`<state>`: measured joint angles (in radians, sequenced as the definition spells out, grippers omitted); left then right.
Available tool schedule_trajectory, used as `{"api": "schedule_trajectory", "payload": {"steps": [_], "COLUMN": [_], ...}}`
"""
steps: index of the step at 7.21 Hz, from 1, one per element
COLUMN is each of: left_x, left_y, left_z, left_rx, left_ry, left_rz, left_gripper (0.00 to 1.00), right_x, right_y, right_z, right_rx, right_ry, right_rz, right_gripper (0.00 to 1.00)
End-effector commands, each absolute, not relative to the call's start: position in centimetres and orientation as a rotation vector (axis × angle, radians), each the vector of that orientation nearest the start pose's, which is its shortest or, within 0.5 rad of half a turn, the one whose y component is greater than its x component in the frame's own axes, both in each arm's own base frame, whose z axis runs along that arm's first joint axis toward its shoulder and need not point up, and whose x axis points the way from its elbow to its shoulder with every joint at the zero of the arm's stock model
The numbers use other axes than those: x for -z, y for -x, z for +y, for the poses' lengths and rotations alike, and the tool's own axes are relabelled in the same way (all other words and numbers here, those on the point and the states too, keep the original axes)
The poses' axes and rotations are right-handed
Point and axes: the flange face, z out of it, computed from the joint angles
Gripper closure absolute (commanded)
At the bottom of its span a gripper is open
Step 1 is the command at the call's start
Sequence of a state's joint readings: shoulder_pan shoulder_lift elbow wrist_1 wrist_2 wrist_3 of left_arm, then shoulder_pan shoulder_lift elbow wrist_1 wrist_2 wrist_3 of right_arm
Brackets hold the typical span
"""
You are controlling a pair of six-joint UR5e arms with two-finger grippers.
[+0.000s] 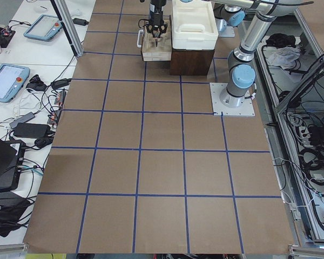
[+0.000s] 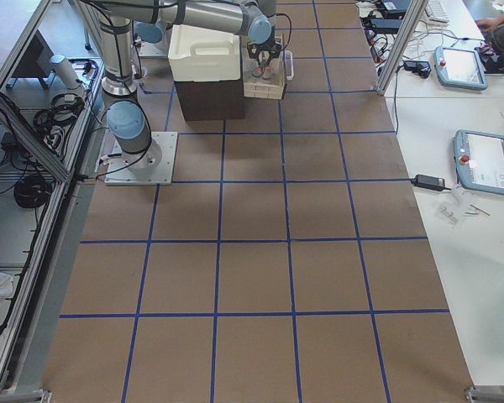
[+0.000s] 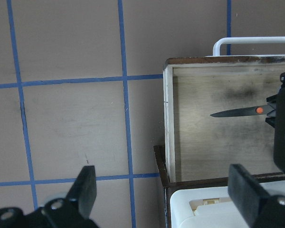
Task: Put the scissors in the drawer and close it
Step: 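Lower the scissors into the open drawer and open the right gripper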
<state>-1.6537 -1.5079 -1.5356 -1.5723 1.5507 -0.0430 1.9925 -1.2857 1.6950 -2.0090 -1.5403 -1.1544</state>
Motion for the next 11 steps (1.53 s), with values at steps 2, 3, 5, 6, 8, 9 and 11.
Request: {"api": "schedule_trajectory", "payload": {"steps": [2, 3, 5, 6, 8, 9, 11], "left_x": [-53.6, -53.6, -53.6, -53.6, -53.6, -53.6, -53.6], "left_y": [17.4, 17.3, 17.4, 17.4, 17.4, 17.4, 17.4], "left_z": [-46.0, -46.0, -46.0, -45.9, -45.9, -45.9, -45.9], "left_rx": [0.151, 0.151, 0.151, 0.153, 0.153, 0.153, 0.153], "left_ry": [-0.065, -0.062, -0.065, -0.065, -0.065, -0.065, -0.065], "left_rz": [3.163, 3.163, 3.163, 3.163, 3.163, 3.163, 3.163], "left_gripper": [0.0, 0.0, 0.0, 0.0, 0.0, 0.0, 0.0], "right_x": [-30.0, -30.0, -29.9, -30.0, -32.0, -34.8, -41.7], "right_y": [-37.5, -37.7, -37.6, -37.6, -37.1, -37.0, -34.1], "right_z": [-46.9, -46.8, -46.8, -46.8, -47.5, -48.0, -51.1], "right_rx": [0.028, 0.031, 0.016, 0.017, 0.075, 0.141, 0.106], "right_ry": [2.261, 2.252, 2.245, 2.245, 2.228, 2.233, 2.176], "right_rz": [2.183, 2.177, 2.177, 2.18, 2.21, 2.224, 2.284], "right_gripper": [1.0, 1.0, 0.84, 0.24, 0.07, 0.01, 0.01]}}
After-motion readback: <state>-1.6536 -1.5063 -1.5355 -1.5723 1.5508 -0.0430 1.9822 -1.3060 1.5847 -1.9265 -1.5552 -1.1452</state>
